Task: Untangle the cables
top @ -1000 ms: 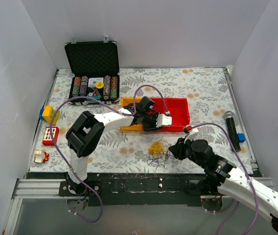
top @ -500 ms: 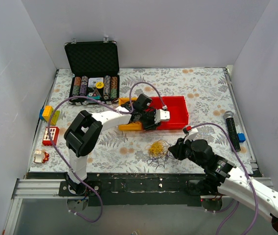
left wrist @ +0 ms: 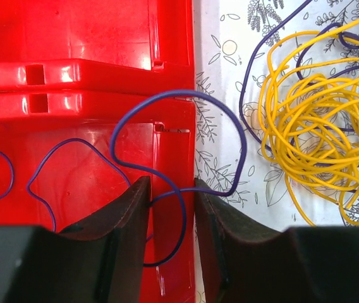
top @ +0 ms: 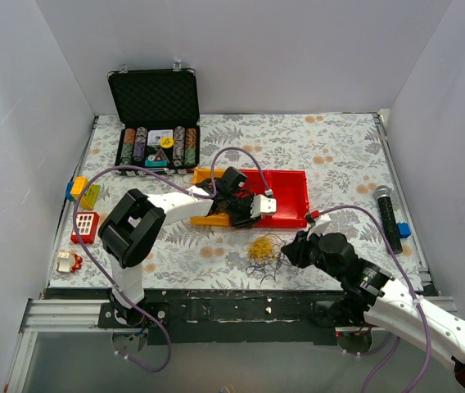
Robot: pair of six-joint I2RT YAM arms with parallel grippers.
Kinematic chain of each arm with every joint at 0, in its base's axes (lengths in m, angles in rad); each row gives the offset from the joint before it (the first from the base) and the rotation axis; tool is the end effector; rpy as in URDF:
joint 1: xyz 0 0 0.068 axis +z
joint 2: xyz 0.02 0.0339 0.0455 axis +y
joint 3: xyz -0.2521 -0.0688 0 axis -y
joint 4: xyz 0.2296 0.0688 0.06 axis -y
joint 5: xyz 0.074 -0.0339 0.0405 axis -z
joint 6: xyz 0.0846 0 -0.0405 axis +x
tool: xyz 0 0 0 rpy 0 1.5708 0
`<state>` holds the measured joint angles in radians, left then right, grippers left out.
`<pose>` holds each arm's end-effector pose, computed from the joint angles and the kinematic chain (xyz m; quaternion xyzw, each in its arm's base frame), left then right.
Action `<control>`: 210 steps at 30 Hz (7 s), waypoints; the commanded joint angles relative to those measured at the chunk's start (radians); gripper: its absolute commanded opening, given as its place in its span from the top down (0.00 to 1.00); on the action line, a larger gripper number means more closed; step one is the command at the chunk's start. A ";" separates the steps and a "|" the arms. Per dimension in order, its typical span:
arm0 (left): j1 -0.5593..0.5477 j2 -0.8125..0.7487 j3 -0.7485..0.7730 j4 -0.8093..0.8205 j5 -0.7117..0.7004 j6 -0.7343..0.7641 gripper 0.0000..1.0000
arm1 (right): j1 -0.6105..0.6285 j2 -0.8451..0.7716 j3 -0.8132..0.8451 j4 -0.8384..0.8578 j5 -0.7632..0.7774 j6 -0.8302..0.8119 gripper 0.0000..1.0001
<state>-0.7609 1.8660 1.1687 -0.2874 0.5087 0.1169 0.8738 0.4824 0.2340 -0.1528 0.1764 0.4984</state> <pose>0.2538 -0.2986 0.1300 0.4595 0.8079 -0.3170 0.1890 0.1261 0.1275 0.1707 -0.1072 0.8251 0.2915 0.4720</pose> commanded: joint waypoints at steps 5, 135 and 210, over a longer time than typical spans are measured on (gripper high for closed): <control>-0.002 -0.060 0.031 0.033 0.014 -0.106 0.59 | 0.004 -0.005 0.010 0.058 -0.005 0.000 0.71; -0.284 -0.051 0.019 0.065 0.154 0.510 0.29 | 0.004 -0.165 0.288 -0.249 0.408 0.083 0.57; -0.282 -0.559 0.164 0.344 -0.412 -0.316 1.00 | 0.004 0.056 0.255 0.281 0.160 -0.191 0.20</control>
<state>-1.0420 1.2877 1.2530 0.1261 0.0662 -0.1761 0.8738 0.4732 0.4812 -0.0612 0.2905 0.3691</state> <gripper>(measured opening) 0.017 0.788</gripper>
